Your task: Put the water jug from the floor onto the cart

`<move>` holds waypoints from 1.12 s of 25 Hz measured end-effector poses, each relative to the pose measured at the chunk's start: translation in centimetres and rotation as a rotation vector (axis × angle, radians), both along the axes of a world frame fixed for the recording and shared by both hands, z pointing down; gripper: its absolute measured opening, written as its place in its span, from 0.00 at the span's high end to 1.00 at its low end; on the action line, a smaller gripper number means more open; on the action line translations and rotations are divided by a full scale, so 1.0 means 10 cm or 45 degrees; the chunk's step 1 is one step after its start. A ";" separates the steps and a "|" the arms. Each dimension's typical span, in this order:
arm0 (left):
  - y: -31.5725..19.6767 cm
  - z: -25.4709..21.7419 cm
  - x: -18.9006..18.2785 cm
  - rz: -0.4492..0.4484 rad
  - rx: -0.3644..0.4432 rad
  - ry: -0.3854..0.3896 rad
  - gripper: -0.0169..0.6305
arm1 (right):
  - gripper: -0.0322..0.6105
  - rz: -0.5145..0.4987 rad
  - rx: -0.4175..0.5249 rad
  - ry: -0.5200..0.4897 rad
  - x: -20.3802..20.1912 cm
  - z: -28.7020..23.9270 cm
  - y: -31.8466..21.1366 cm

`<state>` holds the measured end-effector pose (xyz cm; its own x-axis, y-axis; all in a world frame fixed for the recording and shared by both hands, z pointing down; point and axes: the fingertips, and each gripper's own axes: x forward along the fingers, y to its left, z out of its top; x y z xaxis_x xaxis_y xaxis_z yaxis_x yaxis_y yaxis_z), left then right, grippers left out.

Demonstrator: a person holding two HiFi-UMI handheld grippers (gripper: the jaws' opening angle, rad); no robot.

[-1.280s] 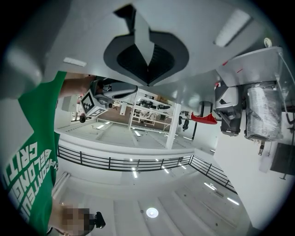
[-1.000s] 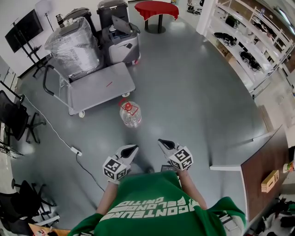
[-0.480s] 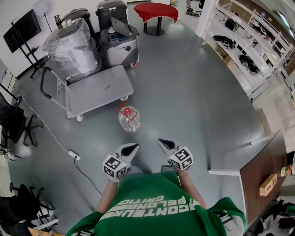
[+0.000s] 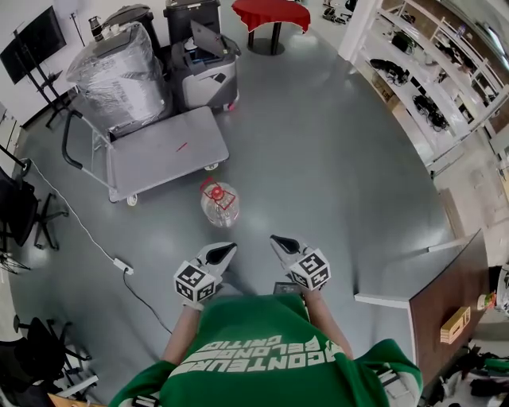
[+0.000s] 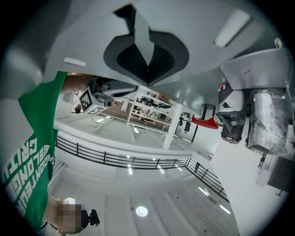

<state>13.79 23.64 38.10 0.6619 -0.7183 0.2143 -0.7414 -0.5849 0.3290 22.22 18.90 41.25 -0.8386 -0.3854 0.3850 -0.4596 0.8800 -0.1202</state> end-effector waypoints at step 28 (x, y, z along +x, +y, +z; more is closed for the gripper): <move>-0.97 -0.09 -1.15 -0.035 0.006 0.042 0.96 | 0.97 -0.085 0.011 0.065 -1.24 -0.05 -0.95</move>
<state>2.31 13.91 37.22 0.6488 -0.7371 0.1888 -0.7457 -0.5665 0.3508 9.87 9.39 40.72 -0.8421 -0.3323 0.4247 -0.4049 0.9098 -0.0909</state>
